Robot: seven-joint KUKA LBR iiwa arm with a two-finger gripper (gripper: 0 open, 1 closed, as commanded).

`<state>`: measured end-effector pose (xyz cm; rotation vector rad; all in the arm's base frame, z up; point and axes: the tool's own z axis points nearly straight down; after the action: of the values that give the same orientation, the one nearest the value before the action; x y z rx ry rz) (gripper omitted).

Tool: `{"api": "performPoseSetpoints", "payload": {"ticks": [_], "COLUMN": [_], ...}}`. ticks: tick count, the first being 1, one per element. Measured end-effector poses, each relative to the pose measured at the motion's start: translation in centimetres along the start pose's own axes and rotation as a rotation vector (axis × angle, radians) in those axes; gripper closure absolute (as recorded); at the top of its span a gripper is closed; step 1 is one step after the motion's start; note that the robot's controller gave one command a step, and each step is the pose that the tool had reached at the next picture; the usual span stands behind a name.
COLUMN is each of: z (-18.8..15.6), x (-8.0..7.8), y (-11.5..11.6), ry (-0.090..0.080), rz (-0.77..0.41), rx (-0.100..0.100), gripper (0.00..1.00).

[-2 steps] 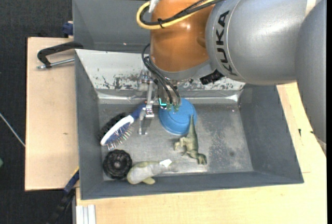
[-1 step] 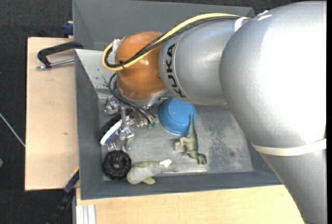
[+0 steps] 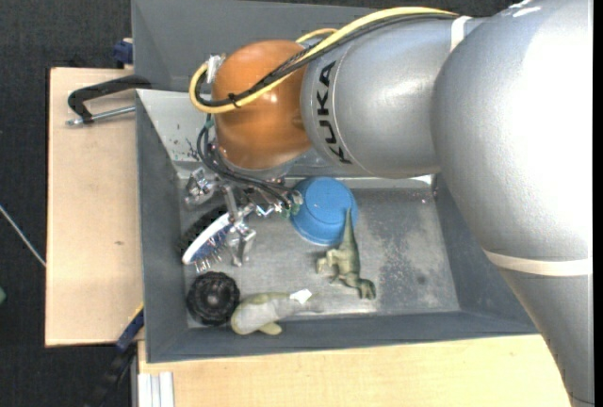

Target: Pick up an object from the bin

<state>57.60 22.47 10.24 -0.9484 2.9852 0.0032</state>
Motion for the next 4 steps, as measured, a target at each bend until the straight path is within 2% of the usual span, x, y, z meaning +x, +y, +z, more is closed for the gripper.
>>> {"api": "performPoseSetpoints", "payload": {"ticks": [1,2,3,4], "z": [-0.6,3.1,2.9,2.8], "x": [-0.1,-0.7,-0.8,-0.9], "y": [-0.4,-0.4,-0.3,-0.1], "ry": [0.002,0.006,0.003,0.004], "rz": [-0.267,-0.427,-0.424,-0.423], "rx": [-0.001,-0.003,-0.004,-0.008], "gripper": [0.00,0.00,0.00,1.00]}}
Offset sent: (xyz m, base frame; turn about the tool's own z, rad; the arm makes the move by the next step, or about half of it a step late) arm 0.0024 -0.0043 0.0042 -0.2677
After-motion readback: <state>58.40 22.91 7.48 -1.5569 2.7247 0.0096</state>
